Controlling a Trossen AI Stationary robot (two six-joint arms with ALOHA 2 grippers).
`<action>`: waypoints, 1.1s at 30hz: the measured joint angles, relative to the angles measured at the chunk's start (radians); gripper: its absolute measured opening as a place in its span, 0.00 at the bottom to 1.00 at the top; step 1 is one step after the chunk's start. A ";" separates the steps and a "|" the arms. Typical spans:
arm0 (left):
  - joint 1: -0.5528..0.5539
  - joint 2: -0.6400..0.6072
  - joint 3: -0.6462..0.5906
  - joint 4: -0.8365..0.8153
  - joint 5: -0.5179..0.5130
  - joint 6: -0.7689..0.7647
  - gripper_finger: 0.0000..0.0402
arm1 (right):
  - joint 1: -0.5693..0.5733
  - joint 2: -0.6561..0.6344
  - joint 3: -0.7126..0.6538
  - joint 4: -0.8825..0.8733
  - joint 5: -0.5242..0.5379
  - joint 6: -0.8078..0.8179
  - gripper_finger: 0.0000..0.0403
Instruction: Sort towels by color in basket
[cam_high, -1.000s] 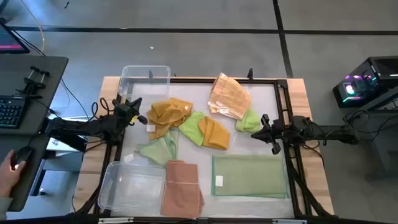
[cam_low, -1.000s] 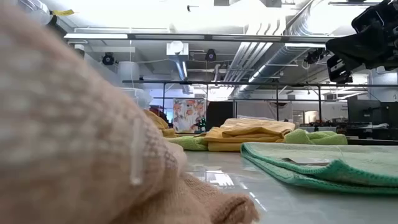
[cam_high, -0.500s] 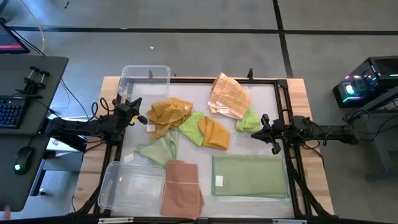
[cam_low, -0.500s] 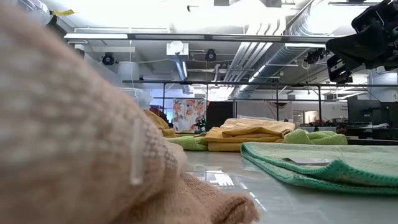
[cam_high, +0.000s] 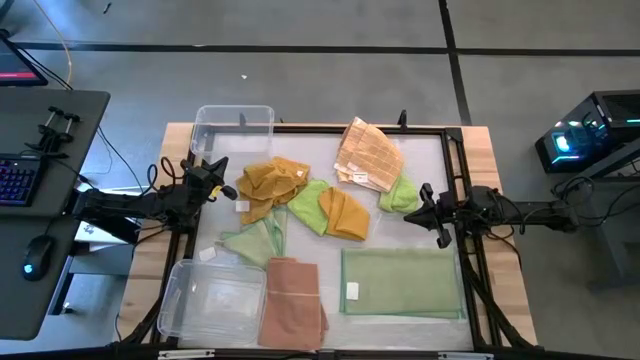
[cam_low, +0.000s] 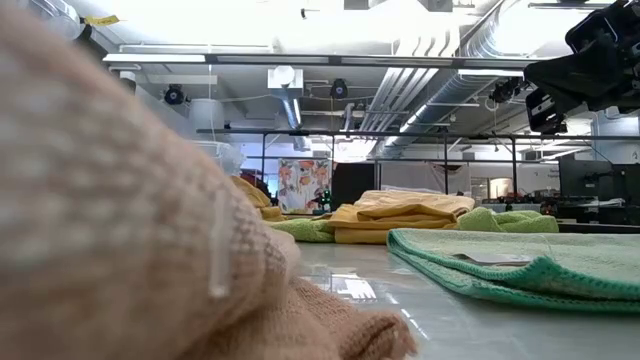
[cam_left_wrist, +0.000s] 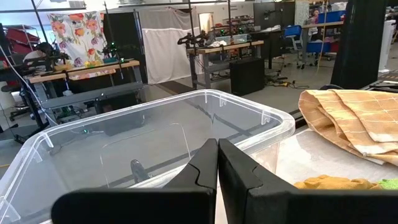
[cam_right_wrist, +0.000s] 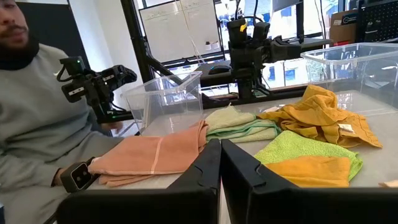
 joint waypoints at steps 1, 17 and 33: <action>0.000 0.000 0.000 0.000 0.000 0.000 0.00 | 0.000 0.000 0.000 0.000 0.000 0.000 0.00; 0.000 0.000 0.000 0.000 0.000 0.000 0.00 | 0.000 0.000 0.000 0.000 0.000 0.000 0.00; 0.000 0.000 0.000 0.000 0.000 0.000 0.00 | -0.002 0.000 0.005 -0.009 0.000 -0.159 0.00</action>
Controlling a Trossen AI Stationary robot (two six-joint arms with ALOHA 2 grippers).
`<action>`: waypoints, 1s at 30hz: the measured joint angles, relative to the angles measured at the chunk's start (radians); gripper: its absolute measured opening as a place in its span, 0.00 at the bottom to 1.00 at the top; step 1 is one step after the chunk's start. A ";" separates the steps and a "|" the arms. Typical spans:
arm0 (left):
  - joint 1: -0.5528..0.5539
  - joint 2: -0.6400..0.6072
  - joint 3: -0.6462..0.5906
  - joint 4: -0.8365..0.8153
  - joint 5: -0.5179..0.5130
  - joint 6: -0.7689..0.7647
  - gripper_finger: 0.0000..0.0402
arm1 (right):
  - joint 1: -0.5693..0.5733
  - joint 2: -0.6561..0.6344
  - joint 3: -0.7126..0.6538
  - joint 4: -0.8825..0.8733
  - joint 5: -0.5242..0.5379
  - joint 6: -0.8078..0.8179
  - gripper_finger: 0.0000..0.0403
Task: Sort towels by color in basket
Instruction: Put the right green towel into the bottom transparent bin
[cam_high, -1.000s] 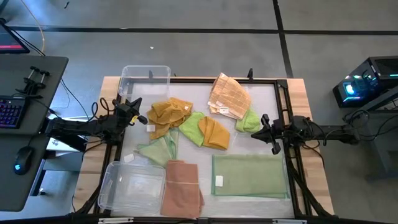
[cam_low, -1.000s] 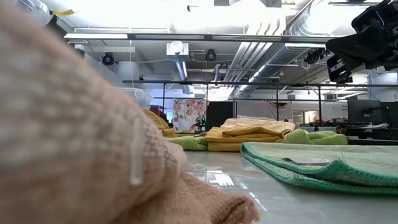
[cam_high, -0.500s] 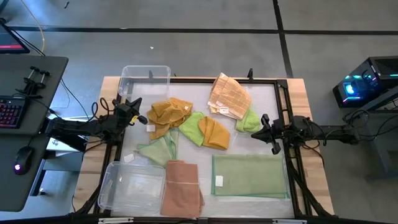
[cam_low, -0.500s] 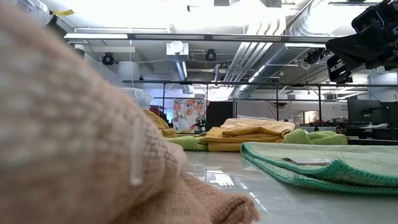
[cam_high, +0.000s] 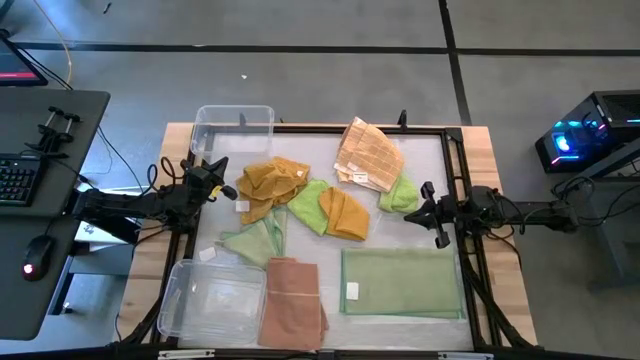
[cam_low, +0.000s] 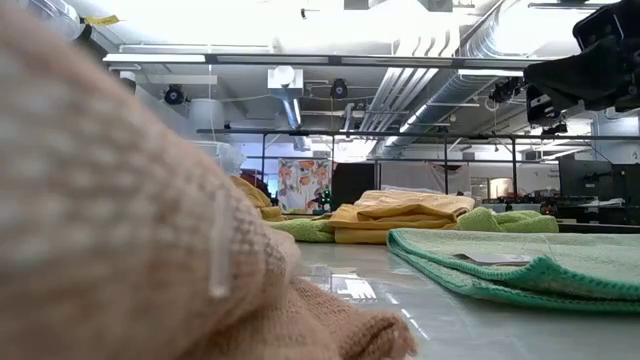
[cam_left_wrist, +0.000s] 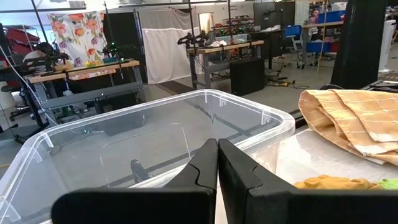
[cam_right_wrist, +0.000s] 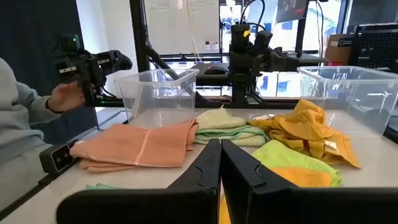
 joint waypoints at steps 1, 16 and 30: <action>0.000 0.000 0.000 0.000 0.000 0.000 0.00 | 0.000 0.000 0.000 0.000 0.000 -0.011 0.00; 0.000 0.000 0.000 0.001 0.000 -0.167 0.00 | 0.000 -0.001 0.004 0.459 0.210 0.238 0.00; 0.000 0.000 0.000 0.000 0.000 -0.167 0.00 | 0.155 0.486 0.027 0.732 0.272 0.310 0.00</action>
